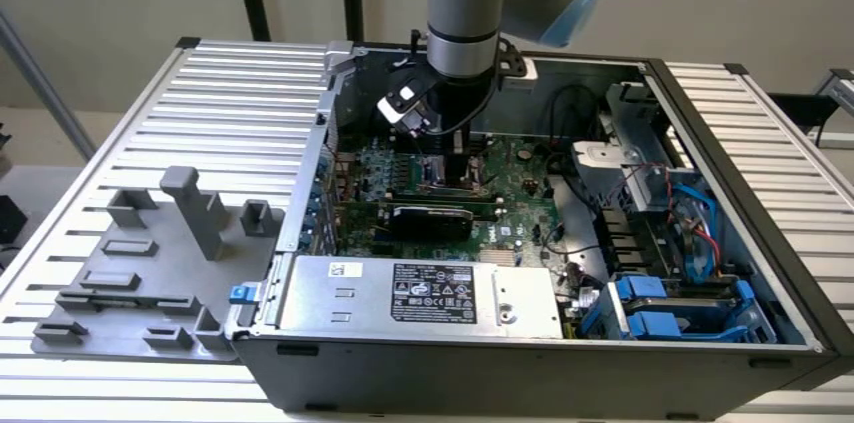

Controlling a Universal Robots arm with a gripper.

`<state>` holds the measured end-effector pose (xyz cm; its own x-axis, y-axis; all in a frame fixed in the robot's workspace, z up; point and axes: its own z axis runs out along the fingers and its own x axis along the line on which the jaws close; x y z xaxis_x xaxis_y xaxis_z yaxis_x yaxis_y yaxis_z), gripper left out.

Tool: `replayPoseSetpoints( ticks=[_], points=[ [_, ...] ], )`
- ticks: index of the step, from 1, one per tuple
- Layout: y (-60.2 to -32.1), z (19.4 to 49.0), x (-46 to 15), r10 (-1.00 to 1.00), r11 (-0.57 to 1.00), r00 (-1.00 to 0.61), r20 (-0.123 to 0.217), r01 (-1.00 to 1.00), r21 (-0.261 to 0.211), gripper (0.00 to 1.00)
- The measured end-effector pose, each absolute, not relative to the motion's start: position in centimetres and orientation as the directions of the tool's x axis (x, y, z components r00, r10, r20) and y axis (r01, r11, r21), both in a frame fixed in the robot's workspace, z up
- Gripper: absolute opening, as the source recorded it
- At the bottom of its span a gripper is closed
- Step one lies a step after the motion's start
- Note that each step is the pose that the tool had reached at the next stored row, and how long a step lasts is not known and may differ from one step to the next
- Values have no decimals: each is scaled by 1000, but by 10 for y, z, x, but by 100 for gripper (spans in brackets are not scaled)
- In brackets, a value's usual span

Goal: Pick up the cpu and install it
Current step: 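Place the cpu into insertion slot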

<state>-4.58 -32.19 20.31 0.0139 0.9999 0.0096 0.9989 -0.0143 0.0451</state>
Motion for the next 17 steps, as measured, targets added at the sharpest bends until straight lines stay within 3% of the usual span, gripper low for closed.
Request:
replayPoseSetpoints(
  ticks=[17],
  points=[
    [-320, 201, -45, 1000, -23, 23, -10, 999, 45, 55]
  ],
)
